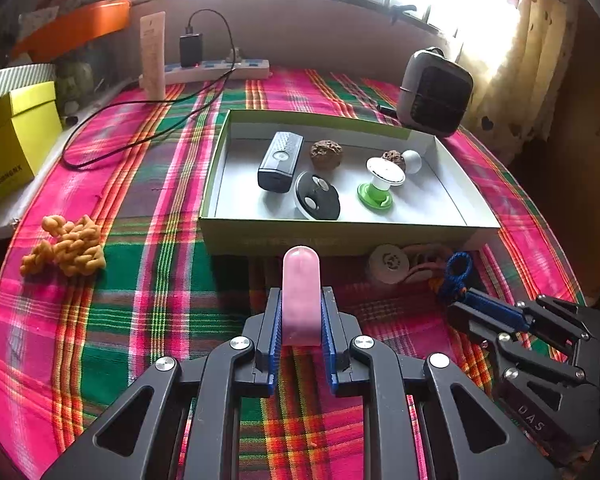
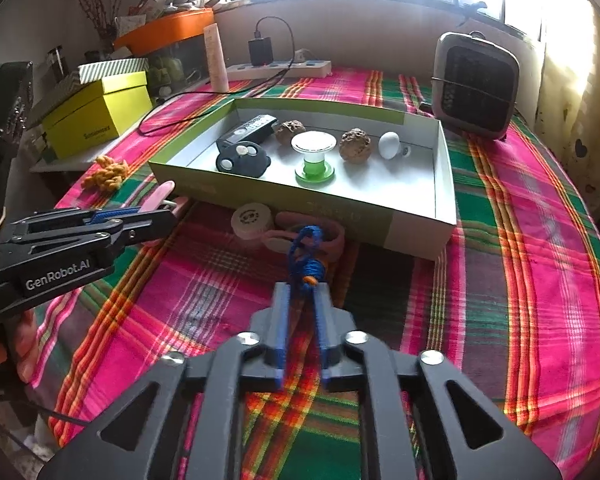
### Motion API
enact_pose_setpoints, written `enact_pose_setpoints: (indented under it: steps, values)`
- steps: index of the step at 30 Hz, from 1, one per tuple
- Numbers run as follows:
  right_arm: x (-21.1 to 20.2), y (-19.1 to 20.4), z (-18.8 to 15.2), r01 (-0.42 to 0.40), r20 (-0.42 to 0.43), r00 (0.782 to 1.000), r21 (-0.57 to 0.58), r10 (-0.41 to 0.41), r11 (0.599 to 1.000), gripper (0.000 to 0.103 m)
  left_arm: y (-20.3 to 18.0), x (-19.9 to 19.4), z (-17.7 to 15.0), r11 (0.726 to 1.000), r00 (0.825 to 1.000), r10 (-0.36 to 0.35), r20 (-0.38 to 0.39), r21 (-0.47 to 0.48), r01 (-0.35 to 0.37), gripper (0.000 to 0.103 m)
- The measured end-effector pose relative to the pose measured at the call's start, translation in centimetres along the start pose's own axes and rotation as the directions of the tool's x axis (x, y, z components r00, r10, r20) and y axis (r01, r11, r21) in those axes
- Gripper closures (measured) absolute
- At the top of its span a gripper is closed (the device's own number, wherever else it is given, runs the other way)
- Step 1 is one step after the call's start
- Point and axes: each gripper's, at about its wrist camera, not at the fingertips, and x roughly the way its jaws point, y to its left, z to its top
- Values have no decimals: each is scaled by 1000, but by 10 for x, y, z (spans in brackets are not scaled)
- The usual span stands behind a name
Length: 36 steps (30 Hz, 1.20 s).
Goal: Organize objects
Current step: 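Carry the lanyard and pink clip over the box with both tools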
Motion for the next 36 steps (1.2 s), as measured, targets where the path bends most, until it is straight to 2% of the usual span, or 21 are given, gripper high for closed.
enact_pose_setpoints:
  steps: [2, 4, 18, 21, 36]
  values:
    - [2, 0, 2, 3, -1, 1000, -1, -3, 1000, 75, 0, 0, 0, 1000, 1000, 1, -1, 1, -1, 87]
    - [4, 1, 3, 11, -7, 1000, -3, -11, 1000, 73, 0, 1, -1, 1000, 1000, 0, -3, -1, 0, 87]
    - [11, -7, 9, 17, -18, 1000, 25, -17, 1000, 73, -1, 2, -2, 1000, 1000, -1, -6, -3, 1, 87]
    - [9, -6, 9, 21, -12, 1000, 20, -21, 1000, 81, -1, 2, -2, 1000, 1000, -3, -6, -1, 3, 87]
    - [-7, -7, 14, -13, 44, 999, 33, 12, 999, 82, -7, -6, 6, 1000, 1000, -22, 8, 18, 22, 87]
